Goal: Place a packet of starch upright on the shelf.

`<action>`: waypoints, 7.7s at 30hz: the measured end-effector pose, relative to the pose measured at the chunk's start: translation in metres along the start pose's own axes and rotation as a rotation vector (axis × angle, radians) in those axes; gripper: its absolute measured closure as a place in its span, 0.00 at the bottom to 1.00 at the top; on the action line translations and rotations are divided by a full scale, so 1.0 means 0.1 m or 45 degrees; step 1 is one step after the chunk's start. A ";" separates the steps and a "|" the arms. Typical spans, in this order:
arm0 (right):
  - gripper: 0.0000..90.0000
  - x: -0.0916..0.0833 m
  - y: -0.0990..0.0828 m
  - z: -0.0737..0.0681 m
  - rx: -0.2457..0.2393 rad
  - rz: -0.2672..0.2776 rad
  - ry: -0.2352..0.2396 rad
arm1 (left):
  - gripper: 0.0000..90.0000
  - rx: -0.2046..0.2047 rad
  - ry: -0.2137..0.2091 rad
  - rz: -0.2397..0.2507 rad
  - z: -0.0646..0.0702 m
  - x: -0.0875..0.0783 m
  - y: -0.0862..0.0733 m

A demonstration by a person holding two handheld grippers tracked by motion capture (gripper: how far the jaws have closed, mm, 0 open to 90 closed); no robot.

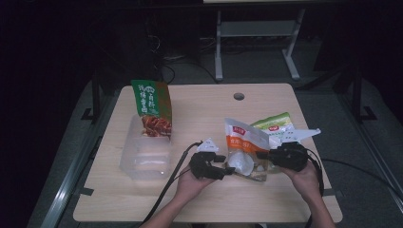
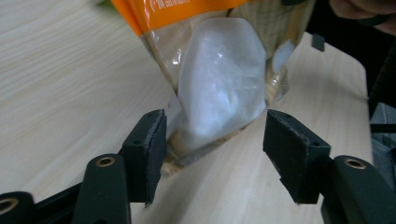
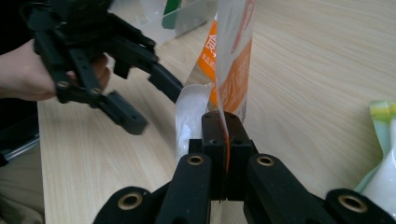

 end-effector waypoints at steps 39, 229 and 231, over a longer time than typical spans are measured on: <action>0.90 0.38 0.11 -0.10 -0.009 -0.138 0.020 | 1.00 -0.065 0.040 0.083 -0.04 -0.21 -0.08; 0.62 1.78 1.13 -1.20 -0.193 -0.375 0.351 | 0.26 0.215 0.083 -0.084 0.55 -0.93 -0.73; 0.61 1.74 1.12 -1.15 -0.190 -0.366 0.337 | 0.26 0.219 0.087 -0.088 0.55 -0.93 -0.73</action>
Point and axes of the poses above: each handheld gripper's, and its own axes: x roughly forward along the jaws, y roughly out of its top, z roughly to its right, the point moved 4 cm from there along x, roughly forward along the jaws, and after that the axes turned 11 degrees about x, right-handed, at the moved point
